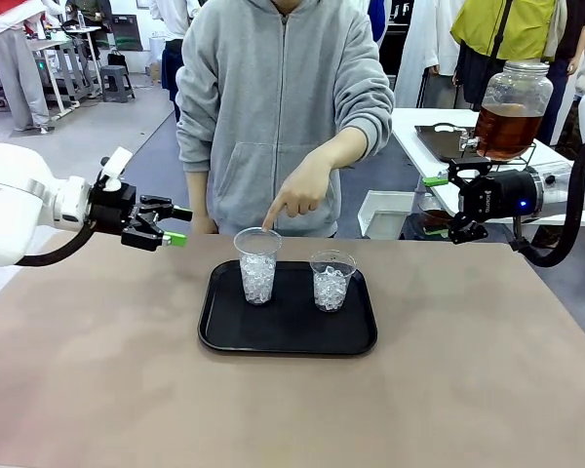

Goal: Pour the drink into the iced cup.
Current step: Pick up the iced cup indicated by the human and present it to them.

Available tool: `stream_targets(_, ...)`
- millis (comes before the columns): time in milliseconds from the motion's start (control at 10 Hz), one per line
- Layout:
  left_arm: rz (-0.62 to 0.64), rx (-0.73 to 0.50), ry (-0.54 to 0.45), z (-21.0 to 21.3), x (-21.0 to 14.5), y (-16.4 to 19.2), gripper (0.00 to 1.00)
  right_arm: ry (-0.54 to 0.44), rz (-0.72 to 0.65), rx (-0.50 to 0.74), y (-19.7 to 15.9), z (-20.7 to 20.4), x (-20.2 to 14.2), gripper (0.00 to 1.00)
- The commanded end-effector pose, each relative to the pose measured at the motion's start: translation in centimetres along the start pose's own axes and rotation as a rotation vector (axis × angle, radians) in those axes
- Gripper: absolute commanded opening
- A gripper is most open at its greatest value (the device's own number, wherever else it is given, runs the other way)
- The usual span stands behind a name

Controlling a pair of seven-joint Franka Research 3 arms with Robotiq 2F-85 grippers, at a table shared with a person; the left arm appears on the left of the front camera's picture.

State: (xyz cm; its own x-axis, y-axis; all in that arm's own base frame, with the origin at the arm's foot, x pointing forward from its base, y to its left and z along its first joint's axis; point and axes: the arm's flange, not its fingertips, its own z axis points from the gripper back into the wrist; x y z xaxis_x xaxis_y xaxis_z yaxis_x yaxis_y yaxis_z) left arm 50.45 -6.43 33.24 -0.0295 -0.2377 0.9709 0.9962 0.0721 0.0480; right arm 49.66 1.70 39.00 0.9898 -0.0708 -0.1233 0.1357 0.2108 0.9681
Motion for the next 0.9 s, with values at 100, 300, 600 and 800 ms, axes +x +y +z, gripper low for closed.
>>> stream_targets(100,-0.042,0.014,-0.038,-2.1,-1.8,0.0,1.00,-0.004,0.003,-0.005,0.1,0.0,0.0,1.00)
stream_targets(300,-0.062,0.054,-0.041,-3.3,-2.8,-0.1,1.00,-0.004,0.003,-0.005,0.1,0.0,0.0,1.00)
stream_targets(600,-0.069,0.089,-0.047,-5.2,-5.1,0.0,1.00,-0.004,0.003,-0.005,0.1,0.0,0.0,1.00)
stream_targets(800,-0.088,0.101,-0.064,-5.9,-5.9,0.3,1.00,-0.004,0.003,-0.005,0.1,0.0,0.0,1.00)
